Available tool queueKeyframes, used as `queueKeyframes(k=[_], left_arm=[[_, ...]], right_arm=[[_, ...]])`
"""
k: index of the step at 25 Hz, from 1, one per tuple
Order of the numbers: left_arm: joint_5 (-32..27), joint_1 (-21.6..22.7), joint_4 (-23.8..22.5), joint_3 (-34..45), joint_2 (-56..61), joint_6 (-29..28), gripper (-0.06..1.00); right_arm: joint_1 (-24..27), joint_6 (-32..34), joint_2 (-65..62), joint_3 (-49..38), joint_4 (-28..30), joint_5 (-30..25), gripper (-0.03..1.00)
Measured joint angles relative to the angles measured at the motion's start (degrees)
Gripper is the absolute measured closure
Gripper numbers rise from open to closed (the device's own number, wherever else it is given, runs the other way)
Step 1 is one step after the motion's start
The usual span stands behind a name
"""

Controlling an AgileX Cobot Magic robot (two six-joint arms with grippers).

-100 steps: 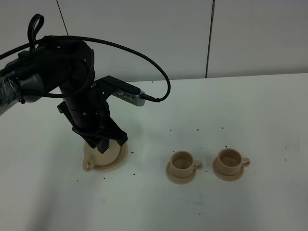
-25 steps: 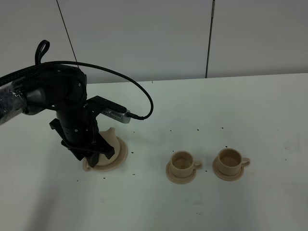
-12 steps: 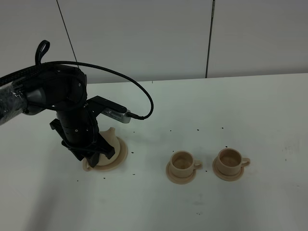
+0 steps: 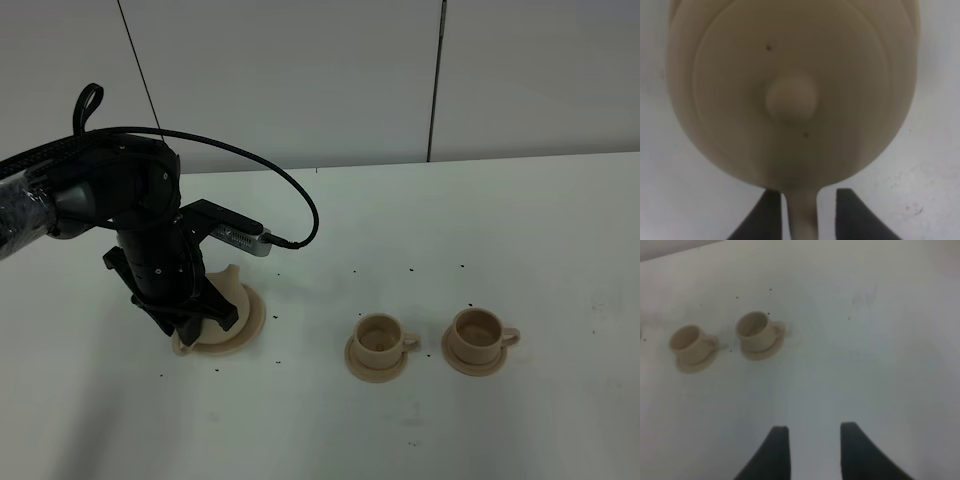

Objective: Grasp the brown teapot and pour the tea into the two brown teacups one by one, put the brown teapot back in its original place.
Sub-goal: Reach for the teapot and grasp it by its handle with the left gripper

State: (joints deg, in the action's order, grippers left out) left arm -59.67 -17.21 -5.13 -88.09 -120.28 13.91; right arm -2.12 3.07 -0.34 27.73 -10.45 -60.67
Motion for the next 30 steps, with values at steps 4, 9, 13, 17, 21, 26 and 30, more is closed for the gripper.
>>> queueKeyframes(k=[4, 9, 13, 17, 21, 26, 30], left_arm=[[0.00, 0.00, 0.00, 0.00, 0.00, -0.05, 0.72], [0.00, 0.00, -0.14, 0.00, 0.00, -0.46, 0.76], [0.00, 0.00, -0.14, 0.00, 0.00, -0.65, 0.77], [0.13, 0.00, -0.14, 0.00, 0.00, -0.65, 0.77], [0.43, 0.00, -0.24, 0.00, 0.00, -0.65, 0.77], [0.55, 0.00, -0.24, 0.00, 0.00, -0.65, 0.77], [0.55, 0.00, -0.24, 0.00, 0.00, -0.65, 0.77]], right_arm=[[0.00, 0.00, 0.00, 0.00, 0.00, 0.00, 0.72], [0.00, 0.00, 0.00, 0.00, 0.00, 0.00, 0.72], [0.00, 0.00, 0.00, 0.00, 0.00, 0.00, 0.72], [0.00, 0.00, 0.00, 0.00, 0.00, 0.00, 0.72], [0.00, 0.00, 0.00, 0.00, 0.00, 0.00, 0.72], [0.00, 0.00, 0.00, 0.00, 0.00, 0.00, 0.72], [0.00, 0.00, 0.00, 0.00, 0.00, 0.00, 0.72]])
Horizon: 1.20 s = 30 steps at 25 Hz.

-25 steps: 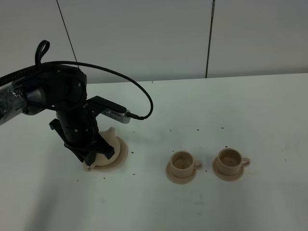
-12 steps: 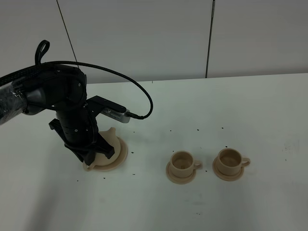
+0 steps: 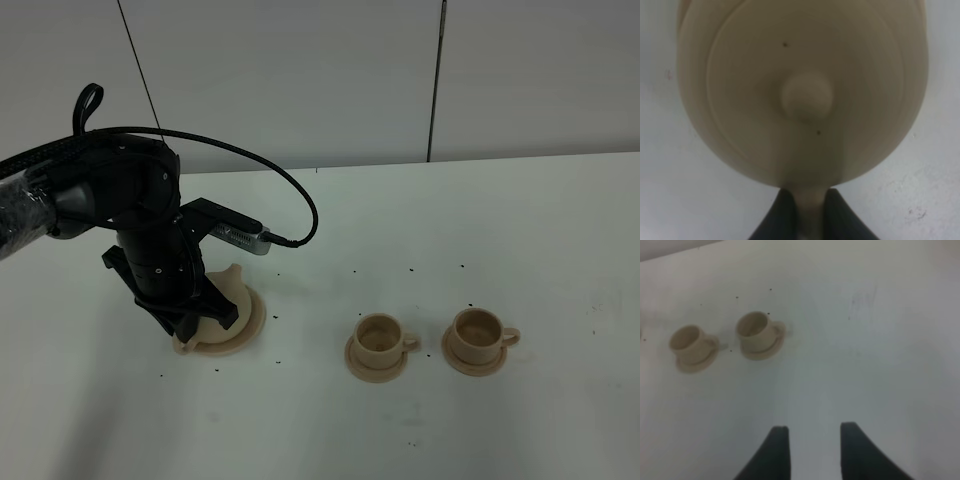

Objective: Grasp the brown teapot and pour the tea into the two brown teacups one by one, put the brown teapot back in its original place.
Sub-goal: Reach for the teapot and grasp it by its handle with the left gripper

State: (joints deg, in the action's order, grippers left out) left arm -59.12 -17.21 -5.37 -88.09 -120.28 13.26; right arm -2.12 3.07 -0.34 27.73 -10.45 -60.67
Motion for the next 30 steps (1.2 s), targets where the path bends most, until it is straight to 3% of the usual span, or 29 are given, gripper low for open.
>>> queueKeyframes(k=[30], left_arm=[[-1.95, 0.00, -0.06, -0.87, 1.09, 0.00, 0.77]], right_arm=[[0.00, 0.00, 0.00, 0.00, 0.00, 0.00, 0.72]])
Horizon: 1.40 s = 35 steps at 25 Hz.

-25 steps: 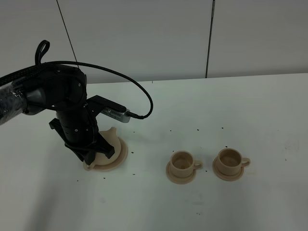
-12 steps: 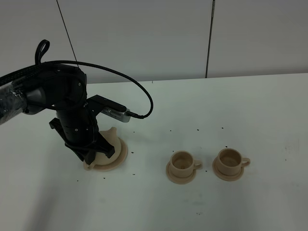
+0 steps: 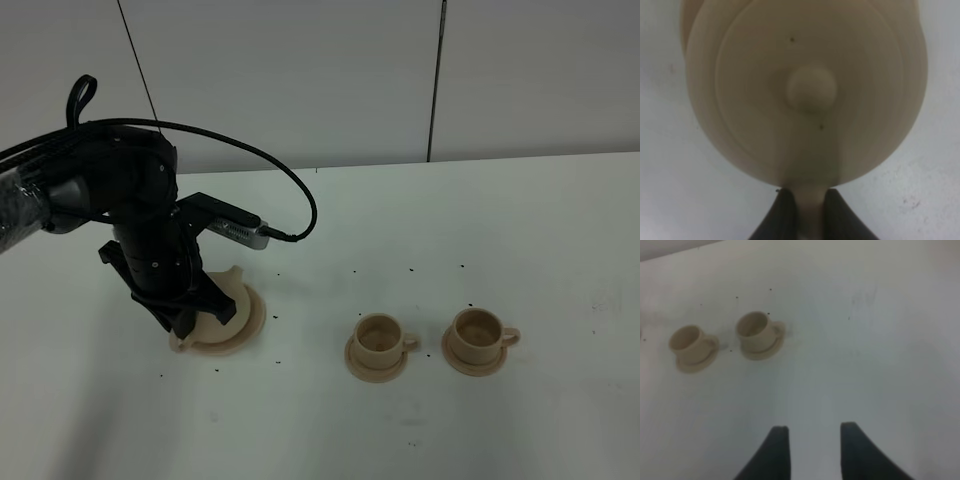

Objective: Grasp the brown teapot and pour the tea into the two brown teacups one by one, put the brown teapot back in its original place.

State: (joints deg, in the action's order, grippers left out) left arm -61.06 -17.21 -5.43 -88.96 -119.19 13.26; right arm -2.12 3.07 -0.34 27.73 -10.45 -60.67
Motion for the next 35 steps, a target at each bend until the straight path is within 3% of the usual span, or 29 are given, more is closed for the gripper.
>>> queueKeyframes(k=[10, 17, 26, 35], left_arm=[[0.06, 0.00, -0.06, 0.00, 1.76, 0.44, 0.77], [2.81, 0.00, -0.17, 0.00, 2.34, 9.08, 0.77], [7.13, 0.00, -0.17, 0.00, 2.79, 28.14, 0.77], [10.48, 0.00, 0.43, 0.00, 2.79, 32.67, 0.77]], right_arm=[[0.00, 0.00, 0.00, 0.00, 0.00, 0.00, 0.72], [0.00, 0.00, 0.00, 0.00, 0.00, 0.00, 0.72], [0.00, 0.00, 0.00, 0.00, 0.00, 0.00, 0.72], [0.00, 0.00, 0.00, 0.00, 0.00, 0.00, 0.72]])
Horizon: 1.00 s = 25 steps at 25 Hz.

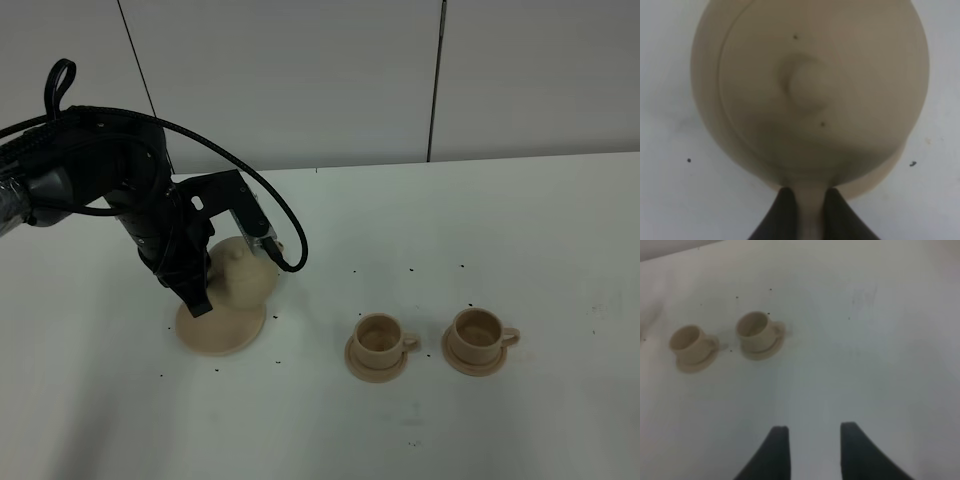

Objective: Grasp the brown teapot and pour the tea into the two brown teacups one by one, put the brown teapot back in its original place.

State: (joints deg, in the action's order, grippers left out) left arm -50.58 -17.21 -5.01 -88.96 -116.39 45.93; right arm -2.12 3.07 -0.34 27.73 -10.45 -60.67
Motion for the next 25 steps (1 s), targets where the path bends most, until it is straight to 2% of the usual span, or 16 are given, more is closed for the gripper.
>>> queueKeyframes(k=[4, 7, 11, 19, 22, 25], left_arm=[[0.97, 0.00, 0.05, 0.00, 0.00, 1.02, 0.77], [1.77, 0.00, 0.15, 0.00, 0.00, 4.16, 0.77], [3.76, 0.00, 2.84, 0.00, 0.00, 11.61, 0.77], [6.68, 0.00, 12.09, 0.00, 0.00, 31.55, 0.77], [6.43, 0.00, 14.48, 0.00, 0.00, 35.26, 0.77], [5.19, 0.00, 15.53, 0.00, 0.00, 36.20, 0.77]], right_arm=[[0.00, 0.00, 0.00, 0.00, 0.00, 0.00, 0.72], [0.00, 0.00, 0.00, 0.00, 0.00, 0.00, 0.72], [0.00, 0.00, 0.00, 0.00, 0.00, 0.00, 0.72], [0.00, 0.00, 0.00, 0.00, 0.00, 0.00, 0.72], [0.00, 0.00, 0.00, 0.00, 0.00, 0.00, 0.72], [0.00, 0.00, 0.00, 0.00, 0.00, 0.00, 0.72]])
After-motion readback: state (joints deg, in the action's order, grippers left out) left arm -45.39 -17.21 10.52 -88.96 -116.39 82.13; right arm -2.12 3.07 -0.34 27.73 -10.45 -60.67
